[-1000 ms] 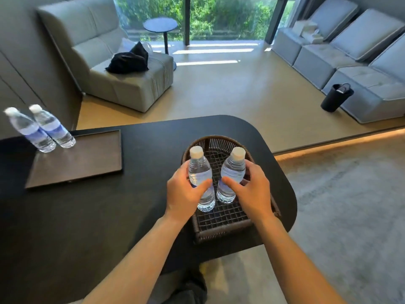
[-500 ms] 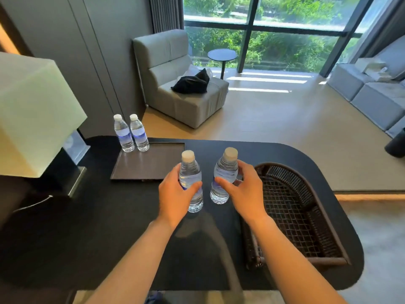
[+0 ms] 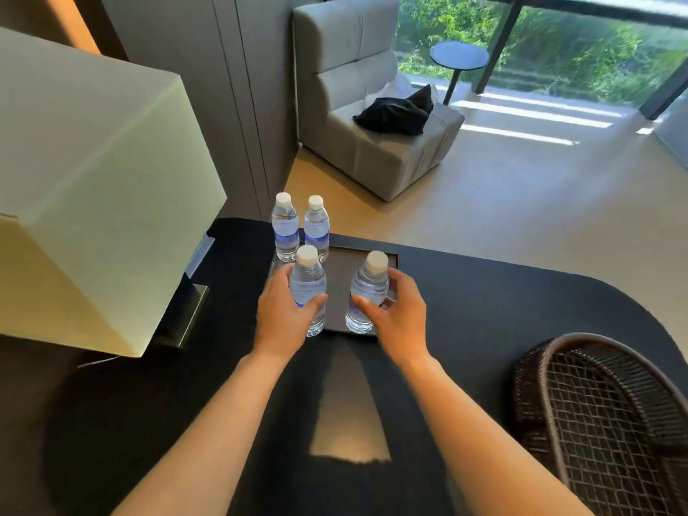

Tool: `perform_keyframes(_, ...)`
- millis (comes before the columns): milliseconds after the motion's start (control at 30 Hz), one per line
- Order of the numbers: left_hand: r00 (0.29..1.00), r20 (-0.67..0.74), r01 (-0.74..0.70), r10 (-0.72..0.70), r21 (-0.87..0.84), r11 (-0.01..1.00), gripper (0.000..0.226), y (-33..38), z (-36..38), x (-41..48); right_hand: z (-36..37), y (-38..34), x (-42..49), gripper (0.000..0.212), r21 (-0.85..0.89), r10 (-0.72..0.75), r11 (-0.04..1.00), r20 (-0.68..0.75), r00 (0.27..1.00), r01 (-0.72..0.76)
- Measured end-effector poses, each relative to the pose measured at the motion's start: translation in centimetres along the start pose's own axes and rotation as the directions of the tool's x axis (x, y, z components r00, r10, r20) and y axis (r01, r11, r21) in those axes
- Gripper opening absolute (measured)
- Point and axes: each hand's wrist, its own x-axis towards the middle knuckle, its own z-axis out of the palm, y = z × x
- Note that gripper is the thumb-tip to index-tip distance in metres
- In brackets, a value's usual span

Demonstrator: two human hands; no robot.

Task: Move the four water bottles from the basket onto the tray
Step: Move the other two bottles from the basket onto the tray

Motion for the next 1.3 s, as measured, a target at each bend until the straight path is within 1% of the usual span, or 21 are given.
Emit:
perform_keyframes(100, 1.0, -0.011, 0.022, -0.022, 0.011, 1.0, 0.062, -2.2, -0.6, 3.7, 4.0, 0.4, 2.9, 0.063, -0.013, -0.001, 1.0, 0.006, 1.0, 0.001)
perform_keyframes(267, 0.997, -0.031, 0.072, -0.073, -0.022, 0.997, 0.062, -5.1, -0.6, 8.2, 9.3, 1.3, 6.8, 0.06, -0.034, -0.005, 0.999, -0.001, 1.0, 0.005)
perform_keyframes(533, 0.995, -0.043, 0.087, -0.09, -0.08, 0.993, 0.062, -8.3, 0.4, 12.2, 14.7, 3.1, 10.4, 0.058, -0.057, 0.028, 0.998, 0.02, 0.999, -0.026)
perform_keyframes(900, 0.998, 0.012, 0.057, -0.056, -0.045, 0.997, 0.07, -10.9, 1.1, 14.4, 16.8, 4.6, 12.2, 0.061, -0.059, 0.042, 0.997, -0.031, 0.999, -0.044)
perform_keyframes(1067, 1.0, 0.015, 0.024, -0.023, -0.048, 0.999, 0.069, -10.9, 1.6, 14.8, 17.1, 4.6, 12.3, 0.062, -0.057, 0.032, 0.998, -0.028, 0.999, -0.033)
perform_keyframes(1300, 0.999, 0.016, 0.029, -0.028, -0.076, 0.997, 0.072, -10.9, 1.9, 14.9, 16.8, 4.2, 12.5, 0.063, -0.067, 0.047, 0.997, 0.008, 0.999, -0.046)
